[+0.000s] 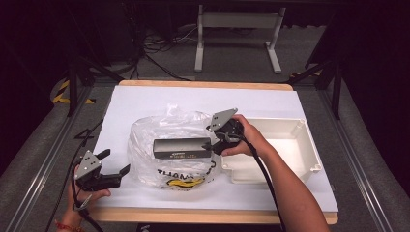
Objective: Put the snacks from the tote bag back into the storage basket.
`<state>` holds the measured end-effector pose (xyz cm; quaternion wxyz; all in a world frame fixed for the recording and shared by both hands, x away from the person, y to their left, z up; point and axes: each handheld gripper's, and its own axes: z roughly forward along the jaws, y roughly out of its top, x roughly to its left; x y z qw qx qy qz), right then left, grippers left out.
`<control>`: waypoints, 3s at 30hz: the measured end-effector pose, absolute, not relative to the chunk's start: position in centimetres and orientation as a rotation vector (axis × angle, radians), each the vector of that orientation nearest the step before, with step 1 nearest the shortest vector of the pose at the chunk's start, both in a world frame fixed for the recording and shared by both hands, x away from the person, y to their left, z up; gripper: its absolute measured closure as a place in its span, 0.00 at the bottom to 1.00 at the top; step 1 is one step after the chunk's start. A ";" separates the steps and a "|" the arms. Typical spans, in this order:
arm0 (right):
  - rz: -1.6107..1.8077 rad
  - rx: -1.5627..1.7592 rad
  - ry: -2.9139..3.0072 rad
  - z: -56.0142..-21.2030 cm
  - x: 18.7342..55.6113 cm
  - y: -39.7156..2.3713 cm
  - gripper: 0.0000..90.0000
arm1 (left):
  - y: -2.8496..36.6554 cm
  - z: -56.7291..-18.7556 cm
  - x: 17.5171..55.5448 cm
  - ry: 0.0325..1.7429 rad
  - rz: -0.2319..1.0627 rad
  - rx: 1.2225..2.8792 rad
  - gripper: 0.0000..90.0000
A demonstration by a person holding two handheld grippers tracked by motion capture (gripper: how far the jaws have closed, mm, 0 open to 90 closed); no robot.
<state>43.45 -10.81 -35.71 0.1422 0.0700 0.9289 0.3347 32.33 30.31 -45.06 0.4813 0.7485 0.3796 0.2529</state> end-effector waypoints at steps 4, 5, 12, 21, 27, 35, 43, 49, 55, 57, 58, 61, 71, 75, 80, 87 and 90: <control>0.897 0.158 2.731 -36.0 44.0 -10.0 0.37 | 30.4 -45.0 31.6 0.927 0.618 1.820 0.10; 0.890 0.153 2.737 -36.1 44.0 -9.8 0.37 | 30.5 -45.0 31.4 0.928 0.625 1.821 0.10; 0.763 0.096 2.825 -36.9 45.3 -8.0 0.37 | 31.1 -44.8 30.1 0.948 0.638 1.810 0.10; 0.605 0.047 2.933 -38.2 46.3 -6.4 0.40 | 31.6 -44.9 29.4 0.965 0.645 1.808 0.10; 0.550 -0.001 2.949 -38.3 46.1 -5.8 0.46 | 31.6 -44.9 29.2 0.967 0.643 1.802 0.10; 0.539 -0.024 2.956 -38.1 46.0 -5.6 0.47 | 31.7 -44.9 29.3 0.974 0.643 1.801 0.10; 0.527 -0.051 2.961 -37.6 45.5 -5.1 0.48 | 31.7 -44.9 29.2 0.971 0.641 1.799 0.10; 0.518 -0.061 2.951 -37.3 45.2 -4.8 0.48 | 31.9 -44.9 29.1 0.979 0.641 1.789 0.10; 0.531 -0.074 2.918 -36.4 45.0 -4.7 0.48 | 32.0 -44.9 29.0 0.979 0.642 1.789 0.10; 0.526 -0.076 2.911 -36.3 44.9 -4.6 0.48 | 32.1 -44.9 29.0 0.983 0.635 1.785 0.10; 0.518 -0.078 2.912 -36.2 44.8 -4.5 0.48 | 32.1 -44.9 29.0 0.983 0.635 1.786 0.10; 0.530 -0.098 2.907 -35.9 44.6 -4.5 0.48 | 32.0 -45.0 29.0 0.981 0.635 1.790 0.10; 0.575 -0.116 2.889 -34.9 44.3 -5.0 0.48 | 31.6 -45.1 29.3 0.970 0.621 1.812 0.10; 0.584 -0.122 2.884 -34.4 44.2 -5.5 0.48 | 31.6 -45.2 29.3 0.973 0.621 1.807 0.10; 0.622 -0.124 2.863 -33.5 44.1 -6.0 0.48 | 31.6 -45.2 29.4 0.972 0.621 1.812 0.10; 0.641 -0.120 2.835 -32.0 43.7 -6.8 0.48 | 31.6 -45.2 29.3 0.971 0.618 1.816 0.10; 0.697 -0.114 2.821 -31.3 43.4 -7.7 0.48 | 31.6 -45.2 29.4 0.973 0.614 1.815 0.10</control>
